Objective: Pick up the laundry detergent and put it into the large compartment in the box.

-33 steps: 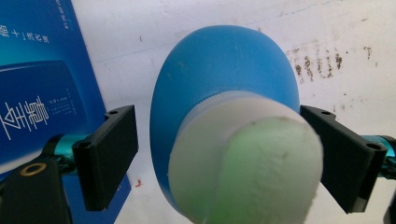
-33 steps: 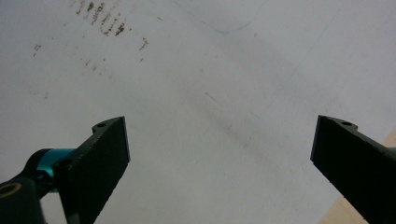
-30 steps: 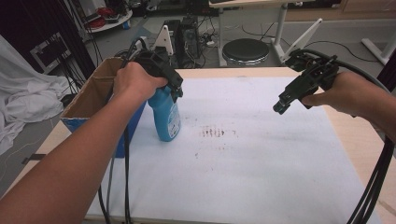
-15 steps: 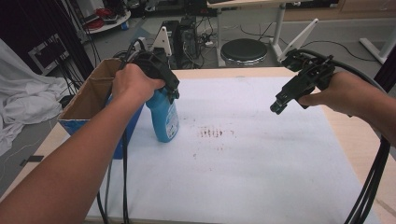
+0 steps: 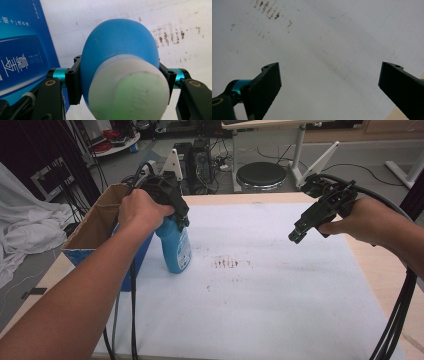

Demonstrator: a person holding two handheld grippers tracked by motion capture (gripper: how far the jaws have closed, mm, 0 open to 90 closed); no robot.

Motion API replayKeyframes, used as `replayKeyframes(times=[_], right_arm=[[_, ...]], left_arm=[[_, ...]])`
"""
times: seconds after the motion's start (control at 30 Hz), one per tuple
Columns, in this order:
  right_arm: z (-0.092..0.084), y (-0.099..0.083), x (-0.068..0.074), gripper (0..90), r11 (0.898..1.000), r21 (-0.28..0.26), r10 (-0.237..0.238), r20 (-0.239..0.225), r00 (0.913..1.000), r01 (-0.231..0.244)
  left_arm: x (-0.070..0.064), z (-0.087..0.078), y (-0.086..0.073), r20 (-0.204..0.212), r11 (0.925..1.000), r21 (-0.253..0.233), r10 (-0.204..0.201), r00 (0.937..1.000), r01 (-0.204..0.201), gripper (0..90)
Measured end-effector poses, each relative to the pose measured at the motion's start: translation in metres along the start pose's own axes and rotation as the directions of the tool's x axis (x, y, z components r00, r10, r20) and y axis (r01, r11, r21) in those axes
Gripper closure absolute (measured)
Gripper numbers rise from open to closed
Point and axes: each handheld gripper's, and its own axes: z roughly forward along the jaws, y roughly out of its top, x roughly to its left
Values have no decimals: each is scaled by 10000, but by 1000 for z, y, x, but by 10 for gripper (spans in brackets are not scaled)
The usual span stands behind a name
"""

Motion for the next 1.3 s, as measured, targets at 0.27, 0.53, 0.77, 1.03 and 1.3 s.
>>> replayKeyframes(times=[0.27,0.53,0.77,1.03,1.3], right_arm=[[-2,-2,-2,36,9999,-76,84,-23,10000,-84],[-4,-2,1,36,9999,-99,22,-37,10000,-22],[-5,-3,1,36,9999,-159,-9,-94,10000,7],[-6,-4,-1,36,9996,-260,55,-189,9998,-60],[-10,-8,-4,36,9995,-310,67,-212,9998,-74]], left_arm=[[-1,-25,-6,68,9986,-5,521,9986,-521,376],[-6,-82,-14,57,9861,-274,1640,9864,-1638,376],[-4,-128,-21,489,9550,-641,2928,9549,-2896,376],[3,-165,-27,895,8871,-873,4601,8833,-4532,377],[20,-197,-36,983,8291,-1022,5583,8238,-5497,377]])
